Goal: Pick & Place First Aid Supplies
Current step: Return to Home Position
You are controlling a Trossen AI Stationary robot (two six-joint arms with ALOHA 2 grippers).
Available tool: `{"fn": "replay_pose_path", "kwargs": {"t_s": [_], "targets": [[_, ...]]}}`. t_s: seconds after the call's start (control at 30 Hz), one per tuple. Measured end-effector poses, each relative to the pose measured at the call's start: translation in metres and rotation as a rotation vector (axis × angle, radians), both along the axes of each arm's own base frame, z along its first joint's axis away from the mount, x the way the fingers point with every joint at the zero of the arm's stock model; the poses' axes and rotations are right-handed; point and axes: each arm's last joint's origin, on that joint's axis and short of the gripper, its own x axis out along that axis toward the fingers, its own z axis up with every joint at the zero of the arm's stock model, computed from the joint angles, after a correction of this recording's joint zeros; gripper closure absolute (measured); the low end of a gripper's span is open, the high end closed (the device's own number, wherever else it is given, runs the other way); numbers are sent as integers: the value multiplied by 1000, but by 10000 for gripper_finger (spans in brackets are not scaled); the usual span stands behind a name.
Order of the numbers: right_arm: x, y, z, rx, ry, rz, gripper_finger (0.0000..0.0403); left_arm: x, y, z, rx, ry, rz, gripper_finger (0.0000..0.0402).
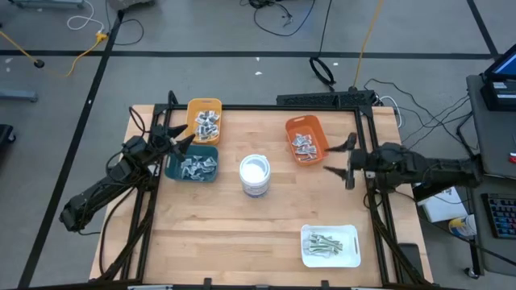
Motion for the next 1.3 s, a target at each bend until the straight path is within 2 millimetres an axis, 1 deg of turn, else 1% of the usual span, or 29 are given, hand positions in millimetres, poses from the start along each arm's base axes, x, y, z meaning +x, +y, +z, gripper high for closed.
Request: {"fn": "replay_pose_path", "kwargs": {"t_s": [0.13,0.3,0.43,0.5,0.63,0.73,0.87,0.97,1.3], "targets": [[-10,-12,-9,-61,-91,-126,138,0,0,0,0,0,0,96],[-18,-23,-31,-13,-114,-243,138,0,0,0,0,1,0,96],[-21,-27,-43,-6,-121,-297,138,0,0,0,1,0,0,96],[-22,-29,-42,-12,-141,-341,138,0,0,0,0,0,0,96],[-28,-36,-40,-21,-173,-540,138,0,0,0,0,0,0,96],[-31,-40,-38,-23,-216,-636,138,0,0,0,0,0,0,96],[-31,-44,-46,-40,-302,-660,138,0,0,0,0,0,0,96],[-30,-46,-53,-18,-320,-662,138,0,0,0,0,0,-1,96],[-34,-52,-56,10,-335,-731,138,0,0,0,0,0,0,96]]}}
